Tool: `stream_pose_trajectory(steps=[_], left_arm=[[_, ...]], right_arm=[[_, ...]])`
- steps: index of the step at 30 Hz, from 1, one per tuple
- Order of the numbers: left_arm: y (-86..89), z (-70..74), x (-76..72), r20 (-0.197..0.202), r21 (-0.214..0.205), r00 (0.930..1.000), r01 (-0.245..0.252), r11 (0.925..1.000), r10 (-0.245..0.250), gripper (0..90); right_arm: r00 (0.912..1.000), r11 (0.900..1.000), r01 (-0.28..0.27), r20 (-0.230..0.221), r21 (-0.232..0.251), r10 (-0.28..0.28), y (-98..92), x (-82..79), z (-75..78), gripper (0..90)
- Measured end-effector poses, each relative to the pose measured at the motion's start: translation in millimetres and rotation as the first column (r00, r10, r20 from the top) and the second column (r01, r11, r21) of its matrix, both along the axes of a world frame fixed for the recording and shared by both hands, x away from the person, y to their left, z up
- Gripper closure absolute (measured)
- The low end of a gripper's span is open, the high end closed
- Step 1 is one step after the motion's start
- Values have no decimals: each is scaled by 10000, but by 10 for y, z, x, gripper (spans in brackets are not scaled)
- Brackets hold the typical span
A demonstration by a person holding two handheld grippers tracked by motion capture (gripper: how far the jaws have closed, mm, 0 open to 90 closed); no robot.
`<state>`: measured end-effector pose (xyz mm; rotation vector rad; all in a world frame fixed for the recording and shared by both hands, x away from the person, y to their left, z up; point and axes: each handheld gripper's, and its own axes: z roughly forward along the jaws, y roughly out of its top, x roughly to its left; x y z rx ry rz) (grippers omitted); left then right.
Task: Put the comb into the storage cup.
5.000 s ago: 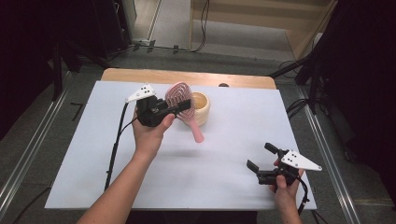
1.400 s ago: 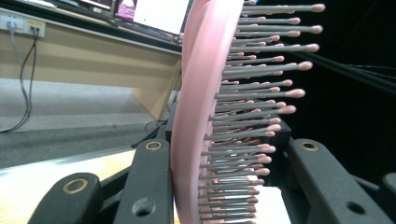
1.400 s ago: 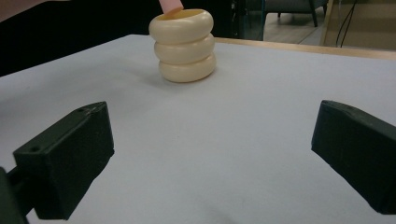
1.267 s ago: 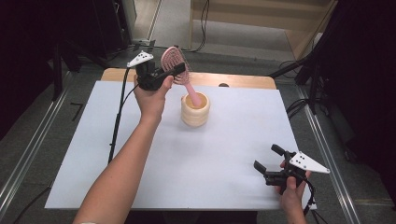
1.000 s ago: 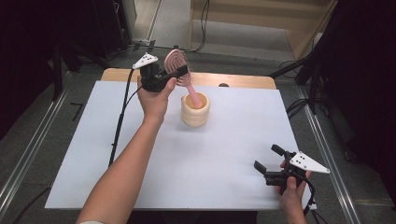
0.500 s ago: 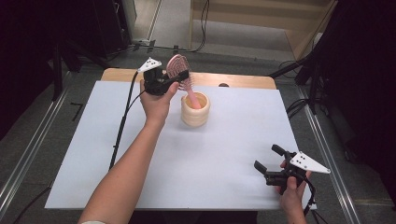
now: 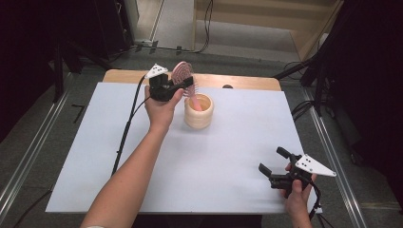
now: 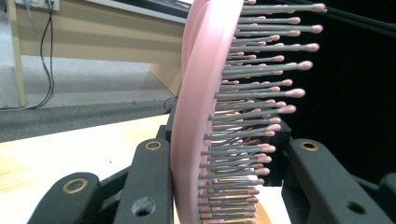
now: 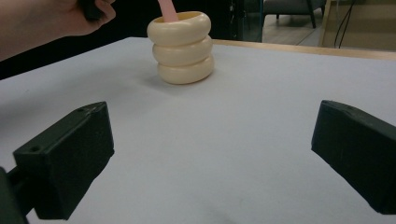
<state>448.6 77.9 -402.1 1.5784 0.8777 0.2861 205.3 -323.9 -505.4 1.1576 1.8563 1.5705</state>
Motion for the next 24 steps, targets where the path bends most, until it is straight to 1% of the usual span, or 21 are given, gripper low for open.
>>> stream_pose_trajectory(steps=[5,9,14,18,20,24], left_arm=[[-25,-45,5,-65,-58,10000,26,10000,-26,651],[-51,-69,6,-47,86,10000,36,10000,-36,651],[-64,-104,13,-89,49,9999,72,10000,-72,651],[-71,-138,23,-179,-1,9998,69,10000,-69,651],[-70,-153,28,-236,64,9997,51,10000,-49,651],[-75,-189,32,-290,54,9996,13,10000,-11,651]], right_arm=[[10000,10000,10,-12,4,-10,-1,-1,0,0],[10000,10000,-8,-9,5,8,-2,0,-1,0],[10000,10000,-15,-1,4,15,-4,-1,0,0],[10000,10000,-12,-5,5,12,-2,-1,-1,0],[10000,10000,-17,-4,3,17,-2,-1,-1,0],[10000,10000,-11,-7,6,11,-2,-1,0,0]])
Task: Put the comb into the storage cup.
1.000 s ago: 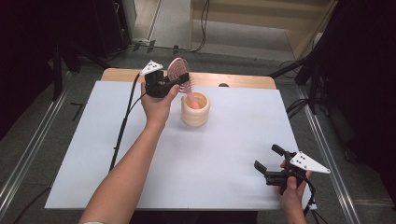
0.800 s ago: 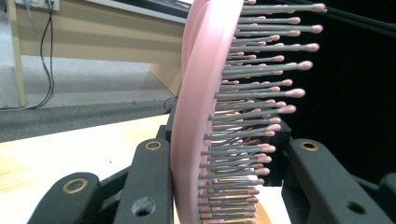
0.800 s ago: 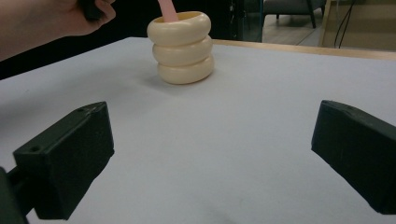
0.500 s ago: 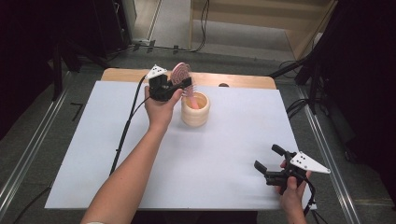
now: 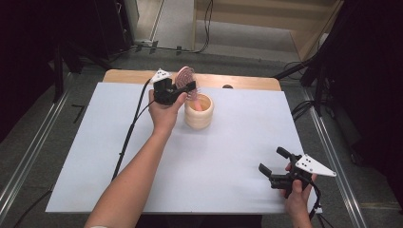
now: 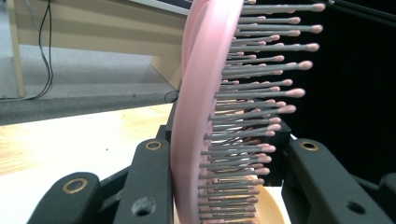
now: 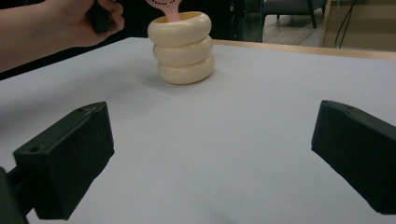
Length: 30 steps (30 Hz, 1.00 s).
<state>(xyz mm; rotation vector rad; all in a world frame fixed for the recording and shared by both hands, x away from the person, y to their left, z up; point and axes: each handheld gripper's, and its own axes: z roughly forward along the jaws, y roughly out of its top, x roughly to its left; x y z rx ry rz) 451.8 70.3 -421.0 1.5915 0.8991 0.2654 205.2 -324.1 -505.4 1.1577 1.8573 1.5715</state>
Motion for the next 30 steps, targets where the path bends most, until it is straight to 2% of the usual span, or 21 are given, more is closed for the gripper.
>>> stream_pose_trajectory(steps=[12,17,21,24,28,30], left_arm=[[-23,-80,19,-279,-202,9995,164,9997,-169,650],[3,-131,70,-468,-579,9983,325,9978,-352,648],[46,-134,96,-688,-463,9974,170,9988,-202,633],[72,-132,102,-882,-413,9957,260,9988,-296,614],[98,-136,113,-1111,-261,9936,173,9995,-201,415],[93,-119,99,-1006,13,9949,27,10000,-25,294]], right_arm=[[10000,10000,-3,19,17,3,-1,0,-3,0],[10000,10000,-7,15,49,7,-3,3,-5,0],[10000,10000,-19,-7,59,19,-2,4,-6,0],[10000,10000,-13,-23,62,13,-2,5,-6,0],[10000,10000,-7,-6,63,7,-2,6,-6,0],[10000,10000,-10,-6,75,10,-3,6,-7,0]])
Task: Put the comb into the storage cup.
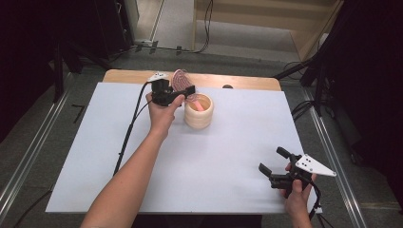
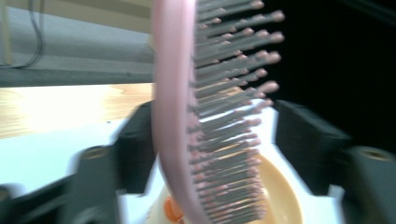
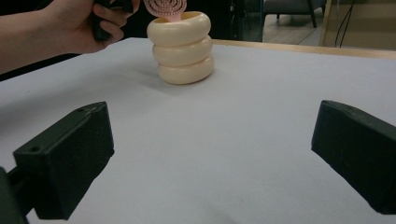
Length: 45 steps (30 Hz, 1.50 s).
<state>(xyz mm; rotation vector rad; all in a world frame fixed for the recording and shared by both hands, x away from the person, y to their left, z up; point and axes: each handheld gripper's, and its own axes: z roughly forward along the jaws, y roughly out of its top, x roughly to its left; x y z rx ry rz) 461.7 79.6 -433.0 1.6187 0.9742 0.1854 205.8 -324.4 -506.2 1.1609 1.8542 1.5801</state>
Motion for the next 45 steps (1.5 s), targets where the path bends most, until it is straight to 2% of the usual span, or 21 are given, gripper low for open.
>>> stream_pose_trajectory(steps=[1,3,6,8,10,16,21,30,45], left_arm=[[3,14,-8,18,114,10000,22,9999,-22,235],[10,31,-20,-1,19,9999,128,9999,-128,113],[35,40,-49,182,259,9991,373,9990,-378,0],[59,49,-81,353,309,9988,334,9990,-345,0],[93,52,-104,431,146,9984,370,9992,-376,0],[172,52,-163,620,532,9976,274,9982,-307,0],[260,64,-233,752,594,9968,225,9980,-270,0],[331,82,-423,1198,1184,9912,414,9921,-557,0],[461,40,-756,1599,1382,9829,694,9880,-914,0]], right_arm=[[10000,10000,5,5,2,-5,-1,0,0,0],[10000,10000,6,11,-3,-6,-4,0,0,0],[10000,10000,13,7,18,-13,-6,1,-1,0],[10000,10000,4,23,0,-4,-4,0,0,0],[10000,10000,-12,17,3,12,-2,1,0,0],[10000,10000,-4,-8,-28,4,2,2,0,0],[10000,9999,-16,21,-106,16,5,10,-4,0],[10000,9999,-12,26,-120,12,14,12,-1,0],[10000,9999,-2,24,-136,3,14,10,2,0]])
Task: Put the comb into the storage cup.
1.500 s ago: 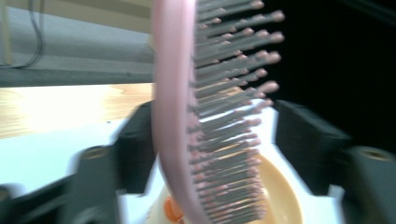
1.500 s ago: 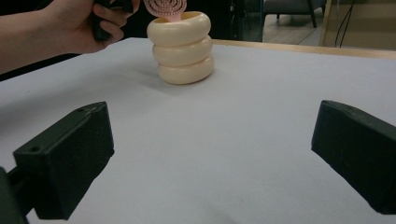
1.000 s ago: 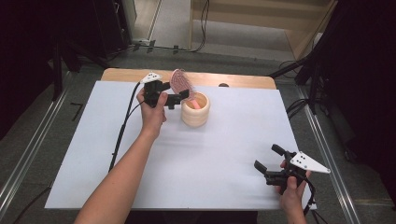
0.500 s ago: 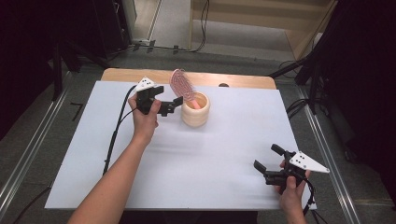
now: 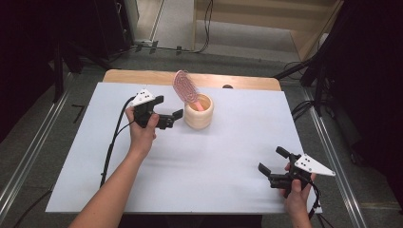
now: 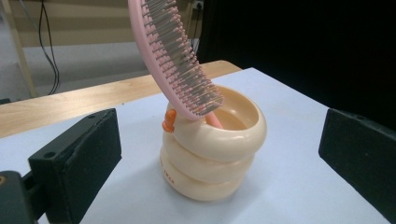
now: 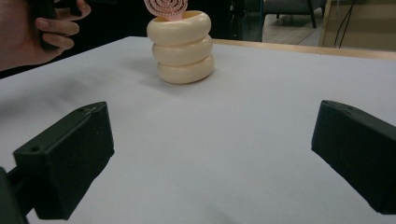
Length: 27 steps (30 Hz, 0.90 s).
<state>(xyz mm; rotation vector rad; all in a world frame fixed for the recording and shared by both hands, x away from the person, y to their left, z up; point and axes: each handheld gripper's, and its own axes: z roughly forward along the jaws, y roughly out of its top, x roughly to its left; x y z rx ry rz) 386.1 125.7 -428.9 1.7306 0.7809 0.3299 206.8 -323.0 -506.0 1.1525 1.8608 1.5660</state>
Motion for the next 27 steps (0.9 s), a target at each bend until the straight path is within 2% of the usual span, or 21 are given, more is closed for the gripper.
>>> stream_pose_trajectory(steps=[6,9,15,27], left_arm=[[71,-6,-112,127,-23,9999,57,10000,-57,0],[102,-10,-170,215,93,9997,67,9999,-69,0],[169,-9,-289,316,-71,9994,158,9998,-156,0],[336,-61,-519,440,-60,9989,162,9999,-159,0]], right_arm=[[10000,10000,2,37,-30,-2,5,5,0,0],[10000,10000,17,28,-21,-17,6,5,1,0],[10000,10000,9,30,-44,-9,13,4,2,0],[10000,10000,26,32,-60,-26,22,4,6,0]])
